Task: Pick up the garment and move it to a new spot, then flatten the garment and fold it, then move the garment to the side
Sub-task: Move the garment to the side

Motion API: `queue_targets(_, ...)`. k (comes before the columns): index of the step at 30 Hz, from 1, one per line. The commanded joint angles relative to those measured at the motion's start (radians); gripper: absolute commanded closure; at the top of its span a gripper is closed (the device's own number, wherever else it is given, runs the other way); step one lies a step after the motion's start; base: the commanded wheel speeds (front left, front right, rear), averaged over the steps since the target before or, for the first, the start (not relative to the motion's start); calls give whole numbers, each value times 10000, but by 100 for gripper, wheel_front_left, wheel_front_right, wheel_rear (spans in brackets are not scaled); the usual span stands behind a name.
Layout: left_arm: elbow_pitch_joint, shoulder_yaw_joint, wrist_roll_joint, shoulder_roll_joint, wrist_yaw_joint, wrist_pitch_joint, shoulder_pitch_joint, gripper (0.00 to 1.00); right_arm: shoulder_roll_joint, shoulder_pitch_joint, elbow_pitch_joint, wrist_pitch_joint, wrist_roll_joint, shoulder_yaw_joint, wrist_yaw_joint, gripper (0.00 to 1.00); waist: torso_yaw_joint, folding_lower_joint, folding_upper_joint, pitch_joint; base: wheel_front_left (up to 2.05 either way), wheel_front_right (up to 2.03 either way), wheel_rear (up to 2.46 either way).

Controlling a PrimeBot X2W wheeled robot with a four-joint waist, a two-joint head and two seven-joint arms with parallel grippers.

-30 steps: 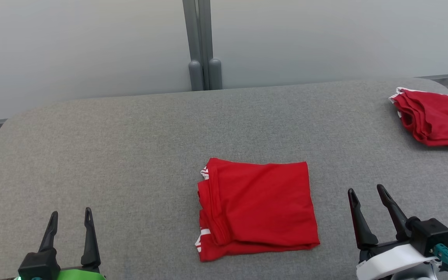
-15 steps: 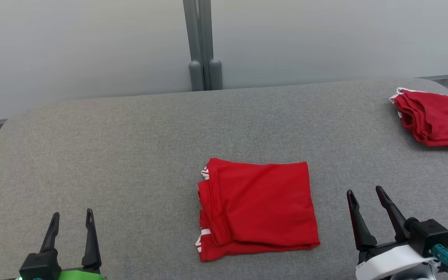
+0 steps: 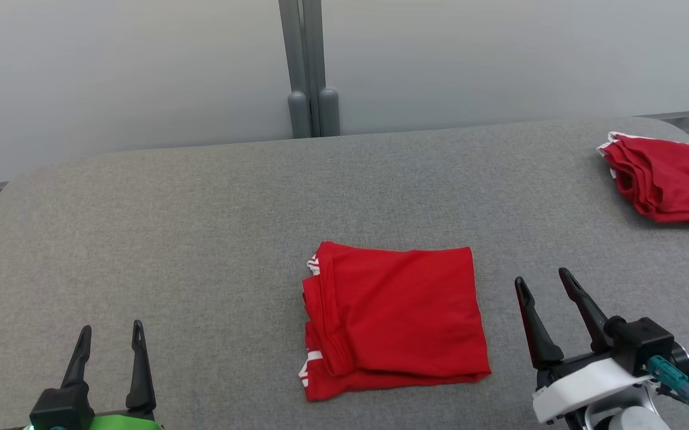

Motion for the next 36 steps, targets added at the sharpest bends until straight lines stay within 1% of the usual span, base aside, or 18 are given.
queue_targets(1, 2, -13, -52, 13, 14, -25, 40, 0, -99, -247, 173, -28, -5, 103, -7, 0, -7, 0, 0, 32, 0, 0, 0)
queue_targets(7, 44, -109, -60, 12, -7, -25, -158, 0, -202, -1197, 860, 13, -27, 591, -7, 0, 85, 0, 0, 143, 0, 0, 0)
queue_targets(10, 43, -162, -65, 12, -20, -25, -218, 0, -149, -1725, 1556, 283, -99, 673, -7, 0, 182, 0, 0, 231, 0, 0, 0)
queue_targets(15, -8, -276, -71, 9, 28, -25, -268, 0, -65, -2411, 3060, 839, -34, 794, -8, 0, 383, 0, 0, 459, 0, 0, 0)
queue_targets(18, -6, -341, -83, 9, 30, -25, -406, 0, 24, -2755, 3868, 957, 84, 959, -8, 0, 499, 0, 0, 657, 0, 0, 0)
queue_targets(27, 100, -533, -143, 8, 37, -25, -825, 0, 240, -3604, 6264, 675, 624, 1383, -8, 0, 808, 0, 0, 1199, 0, 0, 0)
queue_targets(33, 163, -673, -241, 8, 92, -25, -998, 0, 425, -3946, 7500, 541, 978, 1845, -6, 0, 925, 0, 0, 1358, 0, 0, 0)
queue_targets(34, 178, -682, -249, 8, 105, -25, -1002, 0, 468, -3966, 7690, 572, 1071, 1963, -6, 52, 928, 0, 0, 1373, 0, 0, 0)
queue_targets(35, 186, -688, -271, 8, 109, -25, -1005, 0, 507, -4000, 7817, 586, 1148, 2078, -6, 98, 926, 0, 0, 1380, 0, 0, 0)
queue_targets(36, 199, -701, -292, 6, 135, -25, -1004, 0, 548, -4031, 7922, 568, 1279, 2209, -4, 100, 919, 0, 0, 1383, 0, 0, 0)
